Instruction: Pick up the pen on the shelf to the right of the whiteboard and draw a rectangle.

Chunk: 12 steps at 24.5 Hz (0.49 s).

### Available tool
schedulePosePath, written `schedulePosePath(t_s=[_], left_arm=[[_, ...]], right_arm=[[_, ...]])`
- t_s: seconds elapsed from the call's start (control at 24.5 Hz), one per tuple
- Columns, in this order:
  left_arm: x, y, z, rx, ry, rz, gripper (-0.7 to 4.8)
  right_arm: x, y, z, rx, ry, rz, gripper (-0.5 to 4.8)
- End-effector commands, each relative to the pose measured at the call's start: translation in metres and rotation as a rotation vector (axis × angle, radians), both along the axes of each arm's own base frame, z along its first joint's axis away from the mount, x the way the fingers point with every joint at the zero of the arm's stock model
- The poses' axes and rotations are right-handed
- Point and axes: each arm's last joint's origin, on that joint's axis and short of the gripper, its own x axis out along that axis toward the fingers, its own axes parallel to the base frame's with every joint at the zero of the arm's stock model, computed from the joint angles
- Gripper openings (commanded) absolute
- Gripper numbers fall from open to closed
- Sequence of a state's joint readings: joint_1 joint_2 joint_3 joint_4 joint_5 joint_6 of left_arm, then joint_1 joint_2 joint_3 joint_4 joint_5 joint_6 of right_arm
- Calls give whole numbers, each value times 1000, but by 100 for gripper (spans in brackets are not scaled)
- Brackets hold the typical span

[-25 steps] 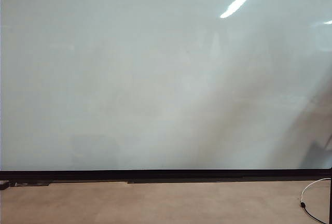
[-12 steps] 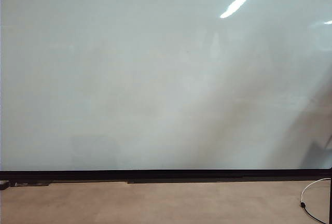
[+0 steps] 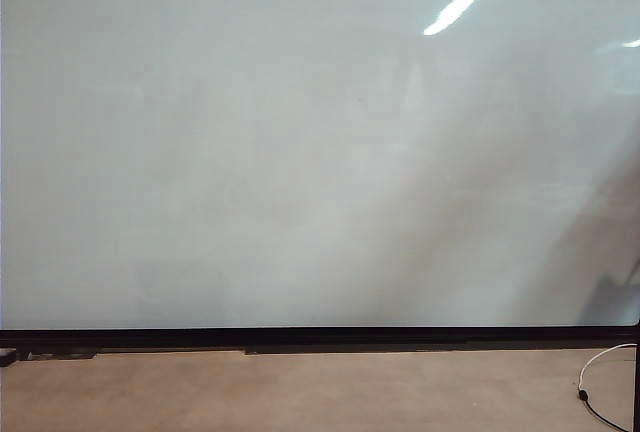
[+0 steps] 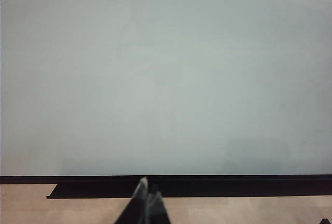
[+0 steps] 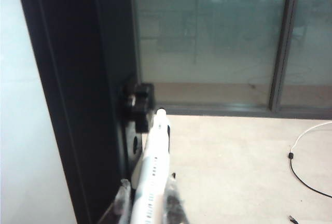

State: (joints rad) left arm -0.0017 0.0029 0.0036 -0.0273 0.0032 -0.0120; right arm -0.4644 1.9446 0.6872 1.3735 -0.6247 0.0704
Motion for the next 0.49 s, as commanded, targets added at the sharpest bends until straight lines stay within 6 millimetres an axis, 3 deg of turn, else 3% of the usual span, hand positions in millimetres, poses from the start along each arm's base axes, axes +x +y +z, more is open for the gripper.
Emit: schedulePosePath(t_s=[0.04,0.49], left_arm=[[0,0,2,4,-9,0,-5],[0,0,2,4,-9,0,-4]], right_arm=[[-2,-3,5,-3,-28,-33,-5],[-24,-4,26,-29,-81,-281,-5]])
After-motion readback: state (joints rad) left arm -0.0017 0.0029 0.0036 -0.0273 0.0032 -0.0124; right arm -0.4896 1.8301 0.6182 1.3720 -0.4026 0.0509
